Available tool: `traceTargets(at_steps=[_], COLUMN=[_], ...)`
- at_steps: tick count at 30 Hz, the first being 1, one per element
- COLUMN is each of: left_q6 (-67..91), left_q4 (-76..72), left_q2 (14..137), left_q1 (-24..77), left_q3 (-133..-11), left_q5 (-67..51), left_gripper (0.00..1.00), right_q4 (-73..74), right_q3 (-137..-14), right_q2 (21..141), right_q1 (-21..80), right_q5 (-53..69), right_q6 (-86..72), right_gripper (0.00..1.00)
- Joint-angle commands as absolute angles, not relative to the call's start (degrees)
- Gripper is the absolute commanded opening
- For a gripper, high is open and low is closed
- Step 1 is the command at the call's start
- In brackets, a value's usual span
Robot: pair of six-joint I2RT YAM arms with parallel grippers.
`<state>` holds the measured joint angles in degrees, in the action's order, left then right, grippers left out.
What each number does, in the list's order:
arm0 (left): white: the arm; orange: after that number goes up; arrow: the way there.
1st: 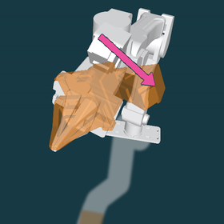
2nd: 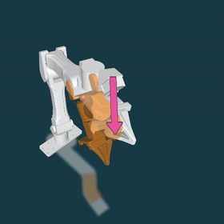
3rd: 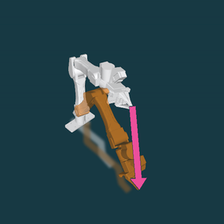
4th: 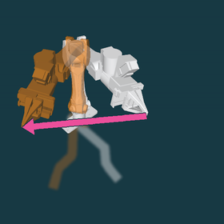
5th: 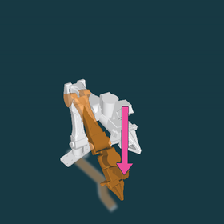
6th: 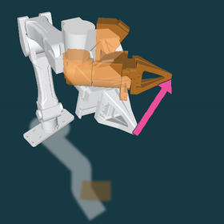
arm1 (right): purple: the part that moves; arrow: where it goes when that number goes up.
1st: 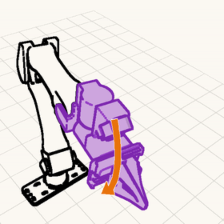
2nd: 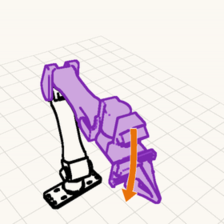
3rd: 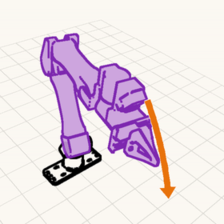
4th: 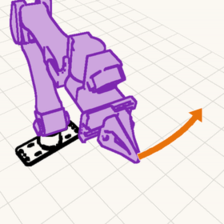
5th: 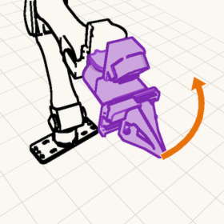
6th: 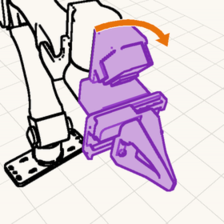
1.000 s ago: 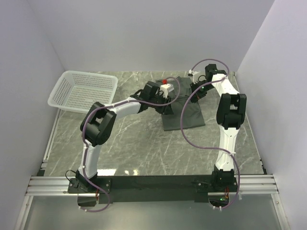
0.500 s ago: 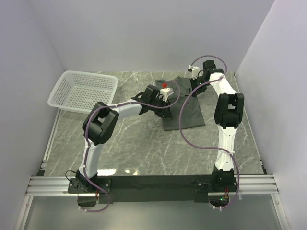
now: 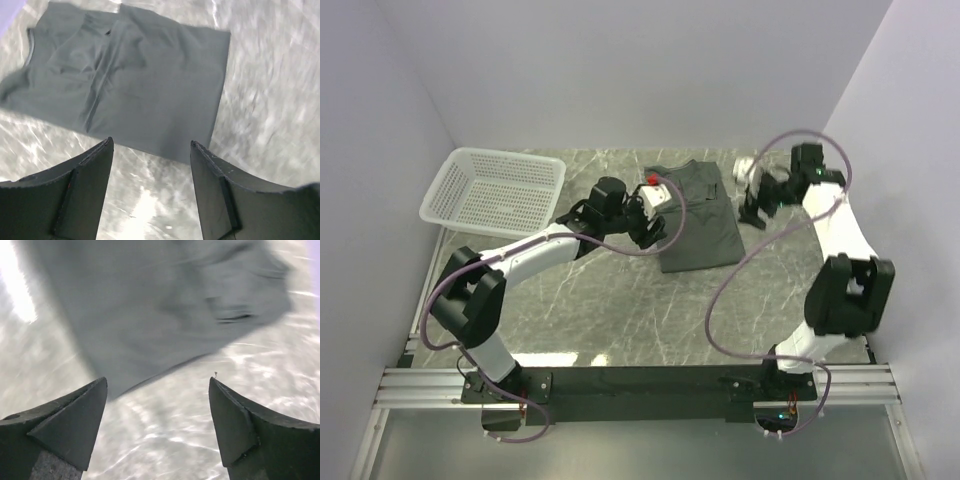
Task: Fold and stack the t-shirts
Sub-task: Fold the tshirt
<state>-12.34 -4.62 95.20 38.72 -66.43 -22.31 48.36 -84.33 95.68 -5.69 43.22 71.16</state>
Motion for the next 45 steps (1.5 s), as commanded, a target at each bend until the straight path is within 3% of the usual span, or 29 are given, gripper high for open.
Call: traceTargets(at_steps=[1, 6, 22, 27, 30, 32, 33, 38, 45], left_q6=[-28.2, -35.9, -35.6, -34.3, -33.5, -32.9, -32.7, -31.1, -28.8], left_q4=[1.7, 3.1, 8.4, 9.7, 10.3, 10.5, 10.3, 10.7, 10.5], left_q2=[98.1, 102.8, 116.8, 118.4, 118.5, 118.0, 117.8, 114.5, 113.3], left_q1=[41.0, 44.8, 48.2, 48.2, 48.3, 48.3, 48.3, 48.2, 48.3], left_q3=[-67.3, -67.1, -77.8, -78.5, -78.2, -78.0, -77.4, -76.0, -74.3], left_q5=[-24.6, -24.3, -14.3, -10.1, -10.4, -11.2, -12.1, -16.7, -21.6], left_gripper=[0.67, 0.66, 0.58, 0.46, 0.28, 0.04, 0.01, 0.01, 0.01], right_q4=[54.8, 56.9, 60.4, 60.9, 62.5, 64.4, 65.6, 64.8, 52.1], right_q3=[-70.1, -69.4, -69.4, -69.1, -69.2, -69.3, -69.3, -66.7, -60.6], right_q2=[91.7, 93.2, 96.3, 96.7, 96.9, 97.5, 97.6, 97.4, 95.6], right_q1=[-6.1, -7.6, -10.5, -10.5, -10.5, -10.5, -10.5, -9.1, -5.4], right_q5=[43.7, 44.2, 45.9, 46.1, 45.7, 45.4, 45.2, 43.1, 38.5], right_q6=[100.7, 106.0, 110.1, 111.6, 113.8, 117.6, 120.3, 123.0, 114.8], right_gripper=[0.89, 0.84, 0.80, 0.80, 0.80, 0.80, 0.80, 0.80, 0.79])
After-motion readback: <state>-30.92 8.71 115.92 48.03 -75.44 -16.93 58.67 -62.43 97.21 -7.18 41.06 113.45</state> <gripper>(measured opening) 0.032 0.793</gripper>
